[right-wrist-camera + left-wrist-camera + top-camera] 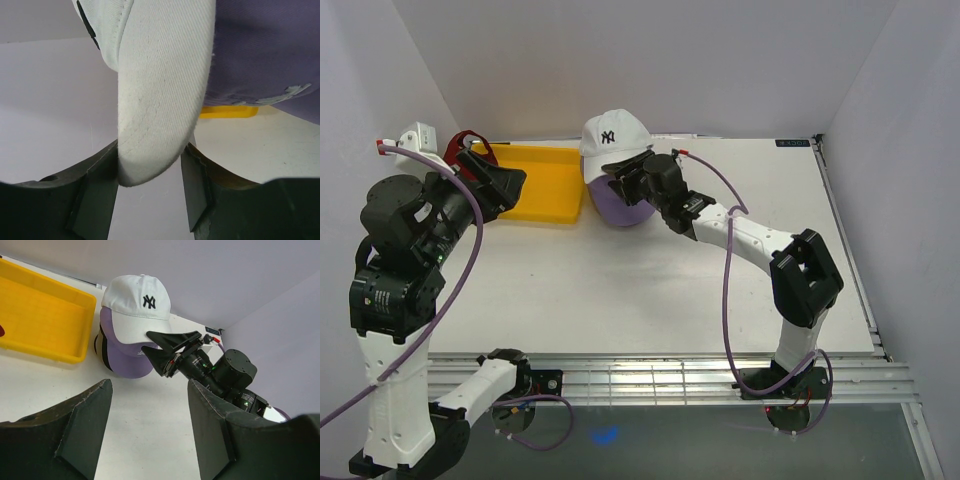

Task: Stack the hats

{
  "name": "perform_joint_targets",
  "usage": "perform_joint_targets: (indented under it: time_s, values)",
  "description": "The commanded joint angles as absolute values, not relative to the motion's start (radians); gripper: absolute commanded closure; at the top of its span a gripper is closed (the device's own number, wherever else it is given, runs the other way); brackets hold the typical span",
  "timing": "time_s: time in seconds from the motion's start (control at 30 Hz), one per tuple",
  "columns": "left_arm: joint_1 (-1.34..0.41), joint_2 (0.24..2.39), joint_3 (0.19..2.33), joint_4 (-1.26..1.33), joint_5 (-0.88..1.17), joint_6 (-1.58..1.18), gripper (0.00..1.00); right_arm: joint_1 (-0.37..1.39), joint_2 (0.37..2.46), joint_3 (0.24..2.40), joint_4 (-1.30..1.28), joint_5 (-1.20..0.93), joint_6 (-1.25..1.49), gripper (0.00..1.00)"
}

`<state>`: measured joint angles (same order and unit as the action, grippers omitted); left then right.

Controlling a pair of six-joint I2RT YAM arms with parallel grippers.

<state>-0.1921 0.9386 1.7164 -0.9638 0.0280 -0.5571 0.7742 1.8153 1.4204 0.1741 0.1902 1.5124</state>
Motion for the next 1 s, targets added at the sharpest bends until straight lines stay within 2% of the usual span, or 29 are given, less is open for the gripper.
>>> perform_joint_targets:
  time_s: [0.0,0.27,0.6,0.67,0.97]
  values:
    - [-0.198,0.930,1.723,-0.946,0.035,-0.543,0.28,0.782,1.818,1.457,0.204,0.253,1.545,0.46]
    - [-0.210,0.927,1.721,-0.946,0.023,-0.535,0.27,0.784,1.816,1.447,0.225,0.256,1.555,0.62]
    - [-0.218,0.922,1.718,-0.951,0.015,-0.529,0.27,0.781,1.805,1.437,0.288,0.233,1.566,0.89]
    - [-0.221,0.919,1.717,-0.954,0.015,-0.528,0.27,0.778,1.805,1.433,0.323,0.222,1.571,0.92]
    - [-0.227,0.914,1.717,-0.960,-0.029,-0.520,0.27,0.767,1.832,1.436,0.472,0.181,1.582,0.92]
